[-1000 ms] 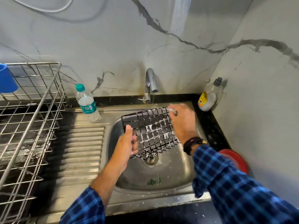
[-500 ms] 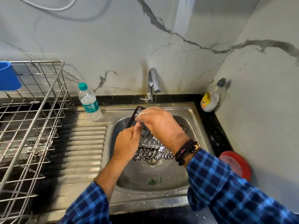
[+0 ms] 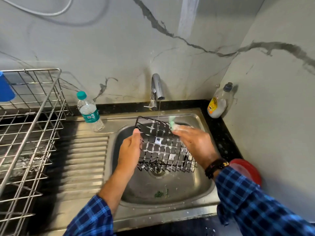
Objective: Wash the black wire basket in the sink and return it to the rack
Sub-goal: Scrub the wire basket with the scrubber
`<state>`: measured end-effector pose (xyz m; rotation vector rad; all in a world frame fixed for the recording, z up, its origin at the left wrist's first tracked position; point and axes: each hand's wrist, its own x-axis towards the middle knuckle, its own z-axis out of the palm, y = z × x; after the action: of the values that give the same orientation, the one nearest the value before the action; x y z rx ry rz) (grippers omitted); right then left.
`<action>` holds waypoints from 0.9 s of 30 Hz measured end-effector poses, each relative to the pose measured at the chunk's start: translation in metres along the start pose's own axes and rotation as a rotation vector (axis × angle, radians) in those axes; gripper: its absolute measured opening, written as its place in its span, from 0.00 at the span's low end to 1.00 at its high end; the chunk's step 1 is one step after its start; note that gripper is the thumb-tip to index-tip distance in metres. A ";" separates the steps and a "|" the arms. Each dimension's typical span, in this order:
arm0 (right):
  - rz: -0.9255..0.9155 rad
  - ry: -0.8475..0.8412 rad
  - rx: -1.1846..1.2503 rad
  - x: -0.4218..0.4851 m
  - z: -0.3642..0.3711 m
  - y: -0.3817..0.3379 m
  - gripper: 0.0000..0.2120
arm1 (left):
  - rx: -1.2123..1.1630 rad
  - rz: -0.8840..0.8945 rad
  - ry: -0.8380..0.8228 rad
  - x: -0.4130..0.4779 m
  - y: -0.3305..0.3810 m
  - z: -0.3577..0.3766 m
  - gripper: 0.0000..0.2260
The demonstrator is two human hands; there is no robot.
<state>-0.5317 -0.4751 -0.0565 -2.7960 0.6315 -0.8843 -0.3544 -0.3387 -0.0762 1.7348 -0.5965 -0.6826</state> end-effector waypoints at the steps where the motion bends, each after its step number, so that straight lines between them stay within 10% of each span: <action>1: 0.106 0.020 0.012 -0.006 0.003 0.003 0.13 | -0.088 -0.047 0.010 0.003 0.001 0.000 0.22; 6: 0.432 0.033 0.086 -0.015 0.017 -0.002 0.12 | -0.264 -0.242 0.111 0.023 0.000 0.012 0.18; 12: 0.241 -0.089 0.083 -0.012 0.041 -0.010 0.14 | -0.368 -0.395 0.110 0.045 -0.003 0.027 0.17; 22: 0.807 0.243 0.140 -0.013 0.029 0.055 0.11 | -0.478 -0.533 0.204 0.051 -0.013 0.018 0.16; 27: 0.476 0.079 -0.006 -0.039 0.044 0.023 0.12 | -0.573 -0.630 0.190 0.054 -0.023 0.025 0.22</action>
<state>-0.5431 -0.4786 -0.1187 -2.4503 1.2426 -0.8869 -0.3332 -0.3875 -0.1117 1.4005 0.2882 -0.9904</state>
